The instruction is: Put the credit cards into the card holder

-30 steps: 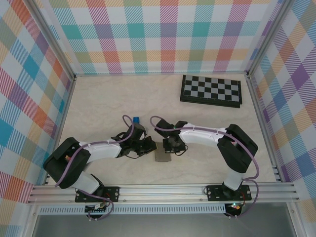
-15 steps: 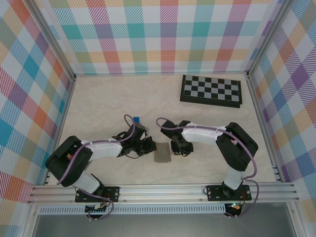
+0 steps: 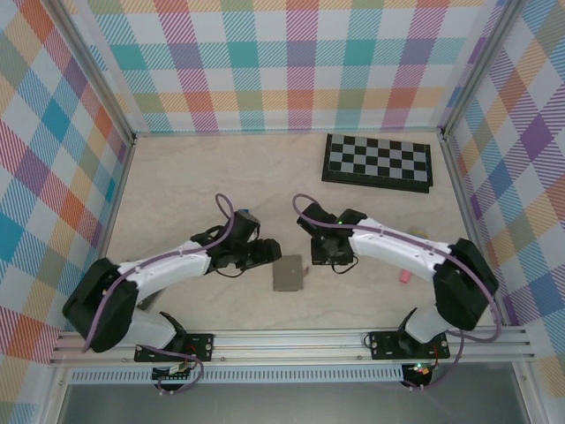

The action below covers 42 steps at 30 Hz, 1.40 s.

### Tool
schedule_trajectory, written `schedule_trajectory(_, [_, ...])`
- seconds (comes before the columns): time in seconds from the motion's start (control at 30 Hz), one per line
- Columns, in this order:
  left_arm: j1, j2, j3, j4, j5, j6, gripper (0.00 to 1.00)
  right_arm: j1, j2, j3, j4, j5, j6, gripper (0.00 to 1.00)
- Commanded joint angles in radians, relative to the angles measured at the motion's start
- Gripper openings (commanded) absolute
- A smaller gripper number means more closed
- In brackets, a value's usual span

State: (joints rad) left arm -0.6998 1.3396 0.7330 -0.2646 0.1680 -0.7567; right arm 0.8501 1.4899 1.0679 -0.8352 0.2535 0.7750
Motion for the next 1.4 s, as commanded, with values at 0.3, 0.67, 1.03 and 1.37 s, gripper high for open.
schedule_trajectory(0.3, [0.192, -0.305, 0.207, -0.676, -0.607, 0.064, 1.0, -0.008, -0.107, -0.015, 0.164, -0.06, -0.015, 0.68])
schedule_trajectory(0.67, [0.914, -0.399, 0.161, -0.726, -0.581, 0.123, 1.0, -0.006, -0.028, 0.06, 0.165, -0.138, -0.047, 0.78])
schedule_trajectory(1.03, [1.37, -0.407, 0.055, -0.585, -0.299, 0.1, 1.0, -0.005, -0.003, 0.108, 0.116, -0.143, -0.082, 0.81])
schedule_trajectory(1.37, [1.477, -0.451, -0.086, -0.455, -0.197, 0.031, 1.0, -0.005, 0.008, 0.115, 0.094, -0.145, -0.097, 0.81])
